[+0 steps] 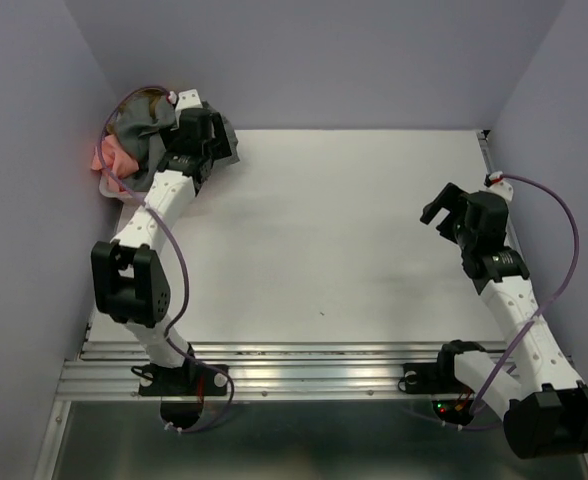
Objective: Fold and stack the skirts
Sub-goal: Grab the skirt from the pile
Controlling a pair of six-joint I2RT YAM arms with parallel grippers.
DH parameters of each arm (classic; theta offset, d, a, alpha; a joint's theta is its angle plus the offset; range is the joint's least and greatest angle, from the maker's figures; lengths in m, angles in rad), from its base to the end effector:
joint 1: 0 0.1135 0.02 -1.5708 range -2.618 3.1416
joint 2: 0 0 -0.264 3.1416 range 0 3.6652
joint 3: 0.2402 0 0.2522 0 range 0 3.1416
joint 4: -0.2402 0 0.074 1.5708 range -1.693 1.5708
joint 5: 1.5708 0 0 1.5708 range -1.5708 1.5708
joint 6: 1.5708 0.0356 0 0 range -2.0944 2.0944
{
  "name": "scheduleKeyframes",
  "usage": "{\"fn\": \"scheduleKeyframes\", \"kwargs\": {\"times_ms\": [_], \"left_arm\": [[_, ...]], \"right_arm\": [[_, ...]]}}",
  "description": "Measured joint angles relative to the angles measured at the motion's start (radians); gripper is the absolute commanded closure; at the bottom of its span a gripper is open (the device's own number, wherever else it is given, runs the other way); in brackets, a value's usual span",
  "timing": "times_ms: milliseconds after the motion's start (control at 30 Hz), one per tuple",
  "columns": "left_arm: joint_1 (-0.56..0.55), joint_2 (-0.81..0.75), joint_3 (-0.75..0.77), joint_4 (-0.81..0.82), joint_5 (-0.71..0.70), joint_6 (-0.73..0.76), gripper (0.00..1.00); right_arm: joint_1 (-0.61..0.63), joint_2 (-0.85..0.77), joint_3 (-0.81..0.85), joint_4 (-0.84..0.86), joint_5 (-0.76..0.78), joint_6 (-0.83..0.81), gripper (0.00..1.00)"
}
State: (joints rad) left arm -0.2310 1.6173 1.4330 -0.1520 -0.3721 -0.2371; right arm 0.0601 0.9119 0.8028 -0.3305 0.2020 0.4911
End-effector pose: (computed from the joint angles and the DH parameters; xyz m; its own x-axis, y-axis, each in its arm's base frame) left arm 0.3780 -0.0756 0.3559 -0.2839 -0.1580 -0.9458 -0.1929 0.9756 -0.1051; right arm 0.2070 0.0053 0.3089 -0.3169 0.4438 -0.8382 0.3083 0.8840 0.3515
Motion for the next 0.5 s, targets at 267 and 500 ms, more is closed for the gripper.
{"fn": "scheduleKeyframes", "kwargs": {"times_ms": [267,500], "left_arm": [[0.111,0.337,0.328,-0.080,0.025,0.134,0.01],[0.133,0.457,0.426,-0.164,0.094,0.207,0.01]], "right_arm": [[0.000,0.037,-0.001,0.002,0.009,-0.019,0.00],[0.000,0.083,-0.001,0.002,0.031,-0.026,0.00]]}}
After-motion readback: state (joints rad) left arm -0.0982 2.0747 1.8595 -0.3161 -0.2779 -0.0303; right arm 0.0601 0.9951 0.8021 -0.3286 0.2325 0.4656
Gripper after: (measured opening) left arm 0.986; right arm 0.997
